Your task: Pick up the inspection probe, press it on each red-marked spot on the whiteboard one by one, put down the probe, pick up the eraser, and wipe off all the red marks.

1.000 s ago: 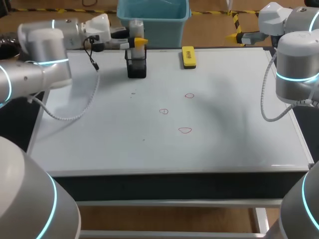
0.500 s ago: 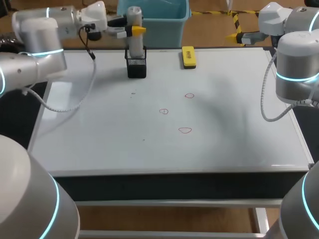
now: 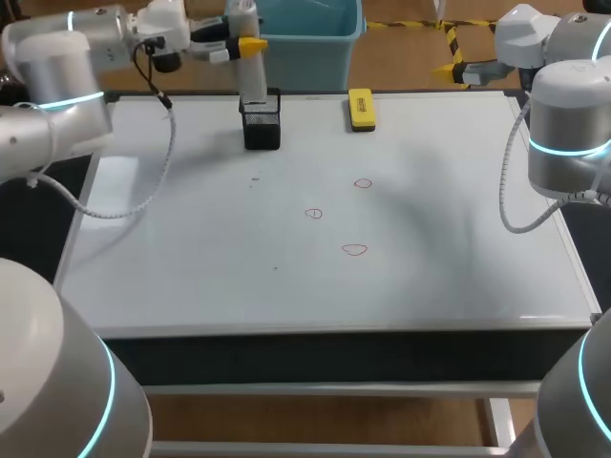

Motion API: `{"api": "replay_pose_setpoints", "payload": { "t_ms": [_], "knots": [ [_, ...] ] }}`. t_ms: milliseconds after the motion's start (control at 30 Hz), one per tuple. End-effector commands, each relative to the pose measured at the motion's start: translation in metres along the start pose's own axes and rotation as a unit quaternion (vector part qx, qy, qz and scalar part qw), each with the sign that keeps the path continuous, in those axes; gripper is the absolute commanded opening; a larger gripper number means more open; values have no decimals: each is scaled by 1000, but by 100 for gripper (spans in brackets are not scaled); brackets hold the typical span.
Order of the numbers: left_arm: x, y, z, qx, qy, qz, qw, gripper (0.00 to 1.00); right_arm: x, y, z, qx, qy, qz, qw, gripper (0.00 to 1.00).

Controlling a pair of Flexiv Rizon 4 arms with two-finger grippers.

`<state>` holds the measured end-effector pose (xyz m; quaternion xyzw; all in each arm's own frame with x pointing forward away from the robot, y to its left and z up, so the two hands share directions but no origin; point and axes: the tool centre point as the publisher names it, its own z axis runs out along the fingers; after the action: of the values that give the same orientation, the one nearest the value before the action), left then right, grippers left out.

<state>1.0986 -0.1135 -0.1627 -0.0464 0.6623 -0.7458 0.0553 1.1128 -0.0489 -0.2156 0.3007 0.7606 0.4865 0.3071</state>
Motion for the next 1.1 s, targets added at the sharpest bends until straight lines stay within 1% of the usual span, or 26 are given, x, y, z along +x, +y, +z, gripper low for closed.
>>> {"api": "replay_pose_setpoints", "payload": {
  "t_ms": [33,167,200,300,433,600,733,900,1100],
  "knots": [
    [15,-6,-13,-1,-5,2,1000,0,-1,0,0,0,0,0,1000,100],
    [26,-8,-24,-10,2,8,1000,0,-1,0,0,0,0,0,1000,100],
    [29,-7,-28,-8,9,10,1000,0,-1,0,0,0,0,0,1000,100],
    [37,-3,-39,-9,10,14,1000,0,-1,0,0,0,0,0,1000,100],
    [45,4,-54,-13,8,18,1000,0,-1,0,0,0,0,0,1000,100],
    [54,16,-65,-18,8,20,1000,0,-1,0,0,0,0,0,1000,100],
    [57,29,-70,-18,12,19,1000,0,-1,0,0,0,0,0,1000,100],
    [55,46,-75,-14,14,8,1000,0,-1,0,0,0,0,0,1000,100],
    [55,59,-79,-10,15,3,1000,0,-1,0,0,0,0,0,1000,100]
  ]
}}
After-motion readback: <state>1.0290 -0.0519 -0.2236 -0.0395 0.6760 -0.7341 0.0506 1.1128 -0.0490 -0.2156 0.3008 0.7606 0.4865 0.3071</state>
